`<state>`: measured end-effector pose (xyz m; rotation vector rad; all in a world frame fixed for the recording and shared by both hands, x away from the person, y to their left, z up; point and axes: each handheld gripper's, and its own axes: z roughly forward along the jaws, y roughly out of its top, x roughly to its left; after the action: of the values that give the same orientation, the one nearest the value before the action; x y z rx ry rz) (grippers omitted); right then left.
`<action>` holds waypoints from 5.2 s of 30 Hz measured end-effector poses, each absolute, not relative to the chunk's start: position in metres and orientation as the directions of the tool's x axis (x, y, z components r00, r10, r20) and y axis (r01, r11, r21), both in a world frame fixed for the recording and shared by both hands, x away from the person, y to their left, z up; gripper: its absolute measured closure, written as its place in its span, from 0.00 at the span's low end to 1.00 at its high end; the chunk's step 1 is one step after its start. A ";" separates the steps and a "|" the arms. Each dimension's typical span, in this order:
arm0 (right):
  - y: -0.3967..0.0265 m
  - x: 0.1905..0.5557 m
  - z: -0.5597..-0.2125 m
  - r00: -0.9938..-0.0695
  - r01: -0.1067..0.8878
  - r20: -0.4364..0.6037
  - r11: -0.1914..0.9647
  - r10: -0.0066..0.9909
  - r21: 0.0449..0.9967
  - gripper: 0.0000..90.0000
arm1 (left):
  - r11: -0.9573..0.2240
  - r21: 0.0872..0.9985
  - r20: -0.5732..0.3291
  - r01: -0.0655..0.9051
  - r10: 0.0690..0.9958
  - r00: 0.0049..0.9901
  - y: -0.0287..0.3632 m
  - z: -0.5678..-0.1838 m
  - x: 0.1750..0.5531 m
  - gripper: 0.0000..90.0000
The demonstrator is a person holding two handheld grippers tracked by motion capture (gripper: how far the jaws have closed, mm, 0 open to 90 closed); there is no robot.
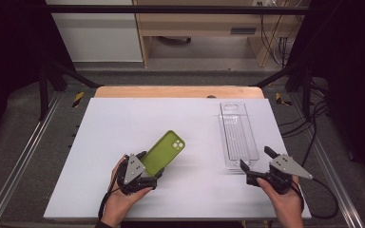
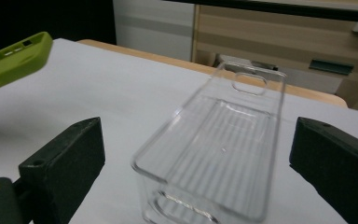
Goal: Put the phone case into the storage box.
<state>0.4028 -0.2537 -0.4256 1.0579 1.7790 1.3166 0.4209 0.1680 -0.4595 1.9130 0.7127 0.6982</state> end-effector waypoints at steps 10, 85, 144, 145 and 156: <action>-0.201 0.429 -0.384 -0.540 0.206 -0.092 0.238 0.837 0.949 0.05 | -0.366 0.915 0.181 0.171 0.750 0.636 0.175 -0.457 0.417 0.18; -0.084 0.470 -0.406 -0.661 0.380 0.177 0.121 0.729 0.917 0.33 | -0.466 0.884 0.363 0.032 0.730 0.580 0.160 -0.446 0.397 0.18; -0.085 0.465 -0.407 -0.667 0.428 0.278 0.051 0.692 0.902 0.69 | -0.478 0.878 0.376 0.033 0.729 0.573 0.152 -0.449 0.396 0.18; -0.085 0.465 -0.407 -0.665 0.429 0.279 0.048 0.693 0.902 0.69 | -0.475 0.879 0.372 0.035 0.731 0.572 0.151 -0.449 0.396 0.18; -0.089 0.467 -0.408 -0.646 0.442 0.305 0.016 0.699 0.897 0.79 | -0.457 0.887 0.342 0.064 0.744 0.574 0.148 -0.453 0.398 0.17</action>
<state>0.4667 -0.0885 -0.4078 1.1890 2.0657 1.6799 0.3979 0.1479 -0.4529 1.8924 0.6532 0.9355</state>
